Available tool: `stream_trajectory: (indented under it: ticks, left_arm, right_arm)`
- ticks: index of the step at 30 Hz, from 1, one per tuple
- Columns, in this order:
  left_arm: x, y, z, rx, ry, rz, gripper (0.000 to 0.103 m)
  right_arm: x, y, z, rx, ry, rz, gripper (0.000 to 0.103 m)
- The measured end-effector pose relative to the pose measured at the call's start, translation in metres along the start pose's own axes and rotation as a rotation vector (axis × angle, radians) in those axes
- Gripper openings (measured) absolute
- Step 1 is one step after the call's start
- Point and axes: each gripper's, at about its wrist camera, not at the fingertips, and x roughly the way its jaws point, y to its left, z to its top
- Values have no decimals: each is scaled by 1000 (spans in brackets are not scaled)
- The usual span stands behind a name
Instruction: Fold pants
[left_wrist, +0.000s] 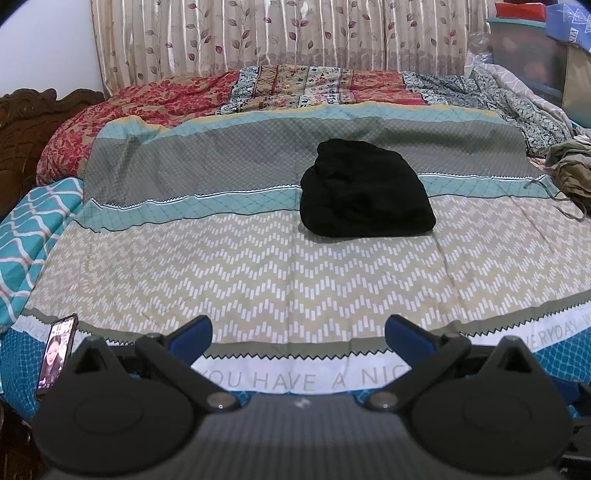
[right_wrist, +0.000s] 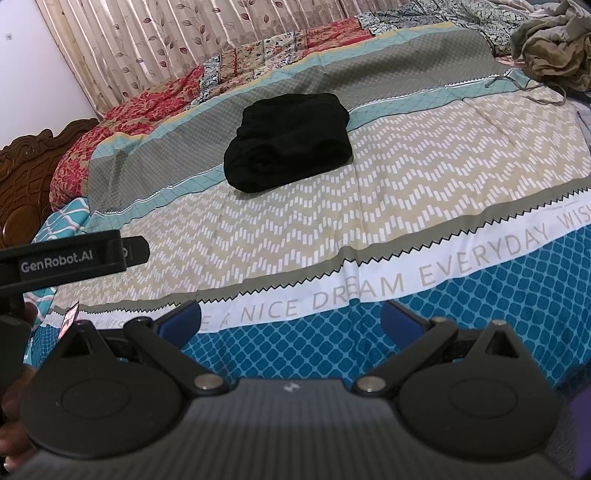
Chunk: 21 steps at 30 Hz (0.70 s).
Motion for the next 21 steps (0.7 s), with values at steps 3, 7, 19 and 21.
stream_trajectory:
  ticks: [3, 7, 19, 21]
  left_arm:
    - [0, 1, 0, -2, 2, -6, 103]
    - [1, 3, 0, -12, 12, -11, 103]
    - [5, 1, -3, 2, 26, -8, 103]
    - [5, 1, -2, -3, 31, -20, 103]
  right_arm:
    - [0, 0, 0, 0, 0, 0, 103]
    - [0, 0, 0, 1, 1, 0, 103]
    - [0, -1, -1, 0, 0, -1, 103]
    - [1, -1, -2, 1, 0, -1, 103]
